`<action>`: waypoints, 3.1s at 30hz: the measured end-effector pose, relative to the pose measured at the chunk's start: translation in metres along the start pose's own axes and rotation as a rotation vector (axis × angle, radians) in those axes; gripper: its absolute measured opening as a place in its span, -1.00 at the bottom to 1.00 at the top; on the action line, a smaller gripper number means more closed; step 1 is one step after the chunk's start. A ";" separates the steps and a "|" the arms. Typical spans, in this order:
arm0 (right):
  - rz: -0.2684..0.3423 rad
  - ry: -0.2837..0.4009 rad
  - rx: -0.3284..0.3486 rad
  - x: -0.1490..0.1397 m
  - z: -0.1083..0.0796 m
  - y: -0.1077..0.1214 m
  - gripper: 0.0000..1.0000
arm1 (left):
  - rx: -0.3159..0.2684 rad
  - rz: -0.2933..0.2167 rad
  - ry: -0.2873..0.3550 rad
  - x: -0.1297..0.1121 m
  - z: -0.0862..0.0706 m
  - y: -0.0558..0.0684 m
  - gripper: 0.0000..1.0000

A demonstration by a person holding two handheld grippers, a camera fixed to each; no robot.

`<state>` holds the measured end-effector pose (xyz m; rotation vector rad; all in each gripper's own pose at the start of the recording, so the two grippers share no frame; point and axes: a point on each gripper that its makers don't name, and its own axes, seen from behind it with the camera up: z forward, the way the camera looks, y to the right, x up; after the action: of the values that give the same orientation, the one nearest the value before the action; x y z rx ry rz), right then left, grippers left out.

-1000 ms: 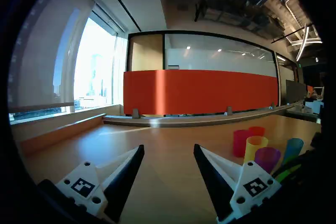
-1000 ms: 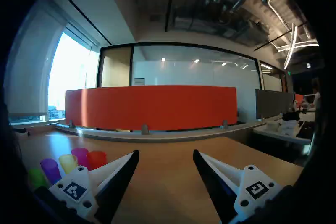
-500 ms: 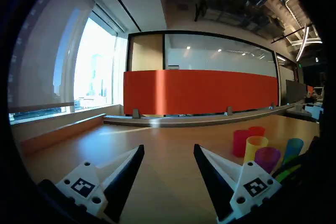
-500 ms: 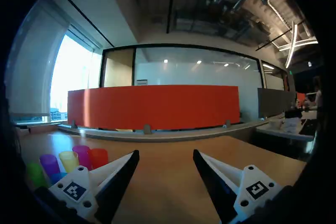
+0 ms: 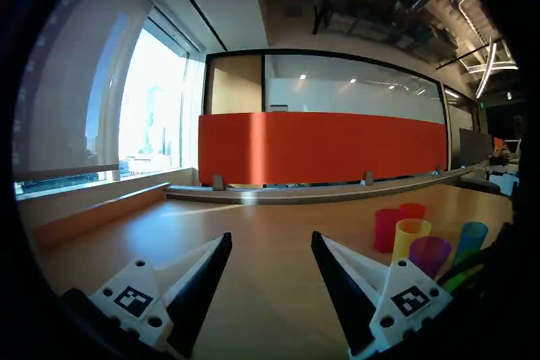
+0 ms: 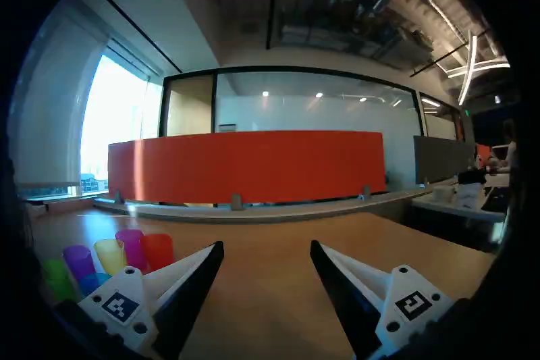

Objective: Pour water

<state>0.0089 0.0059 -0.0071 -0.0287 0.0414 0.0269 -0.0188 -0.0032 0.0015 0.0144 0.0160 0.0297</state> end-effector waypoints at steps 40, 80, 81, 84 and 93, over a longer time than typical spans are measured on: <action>-0.026 -0.042 0.009 -0.011 0.001 -0.011 0.98 | 0.000 0.000 0.000 -0.001 -0.001 0.000 0.74; -0.027 -0.042 0.009 -0.011 0.002 -0.012 0.98 | 0.000 0.000 0.000 0.000 -0.001 0.000 0.73; -0.027 -0.042 0.009 -0.011 0.002 -0.012 0.98 | 0.000 0.000 0.000 0.000 -0.001 0.000 0.74; -0.027 -0.042 0.009 -0.011 0.002 -0.012 0.99 | 0.000 0.000 -0.001 0.001 -0.001 0.000 0.73; -0.027 -0.042 0.009 -0.011 0.002 -0.011 0.99 | 0.000 0.000 -0.001 0.003 -0.002 -0.001 0.74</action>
<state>-0.0018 -0.0057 -0.0043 -0.0196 -0.0010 0.0007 -0.0161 -0.0038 -0.0001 0.0144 0.0153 0.0293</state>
